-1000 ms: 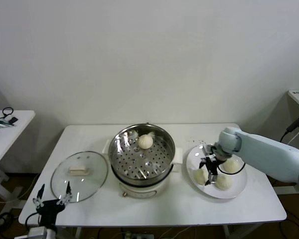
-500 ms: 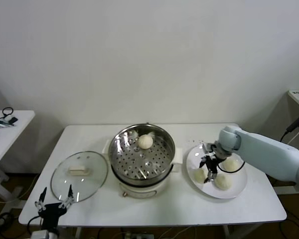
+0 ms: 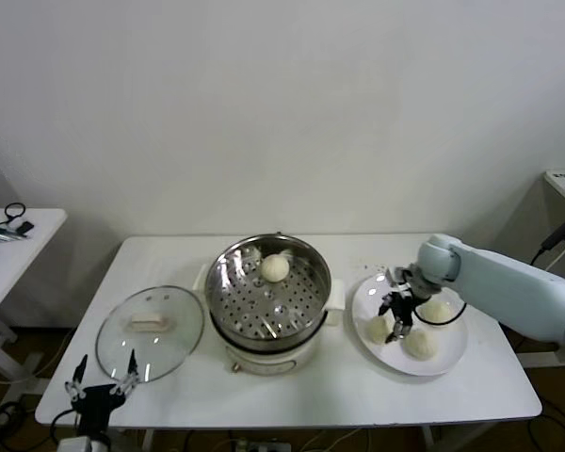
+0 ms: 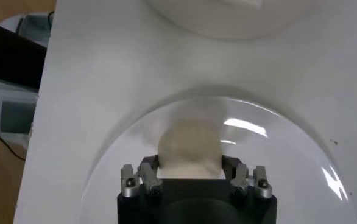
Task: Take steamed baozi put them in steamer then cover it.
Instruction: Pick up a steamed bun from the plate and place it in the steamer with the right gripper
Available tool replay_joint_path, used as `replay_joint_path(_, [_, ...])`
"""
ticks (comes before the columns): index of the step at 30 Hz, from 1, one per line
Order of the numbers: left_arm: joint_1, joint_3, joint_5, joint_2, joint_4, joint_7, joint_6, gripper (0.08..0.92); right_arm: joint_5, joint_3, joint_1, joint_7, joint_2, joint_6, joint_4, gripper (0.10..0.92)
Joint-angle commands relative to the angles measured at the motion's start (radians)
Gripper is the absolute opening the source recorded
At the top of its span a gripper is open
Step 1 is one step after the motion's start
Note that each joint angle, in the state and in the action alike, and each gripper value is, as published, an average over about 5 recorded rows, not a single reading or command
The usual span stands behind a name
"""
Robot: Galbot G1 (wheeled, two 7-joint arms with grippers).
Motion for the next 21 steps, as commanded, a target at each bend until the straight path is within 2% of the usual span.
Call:
replay_joint_path(1, [0.003,-0.001,0.0,0.0,-0.005,0.0,0.001,0.823,0.124,-0.119,0.238,-0.005,-0.033,0.008,0.028,0.685])
replay_joint_path(10, [0.013,0.012,-0.001,0.0,-0.016,0.002,0.0,0.823,0.413,-0.385,0.69,-0.028,0.08,0.016,0.034,0.689])
replay_joint_path(15, [0.012,0.023,-0.001,0.003,-0.036,-0.001,0.007,0.823,0.522,-0.411,0.762,-0.018,0.159,-0.015,0.055,0.695])
replay_joint_path(21, [0.008,0.04,0.011,0.009,-0.053,-0.003,0.019,0.823,0.542,-0.375,0.723,0.04,0.271,-0.059,0.067,0.696])
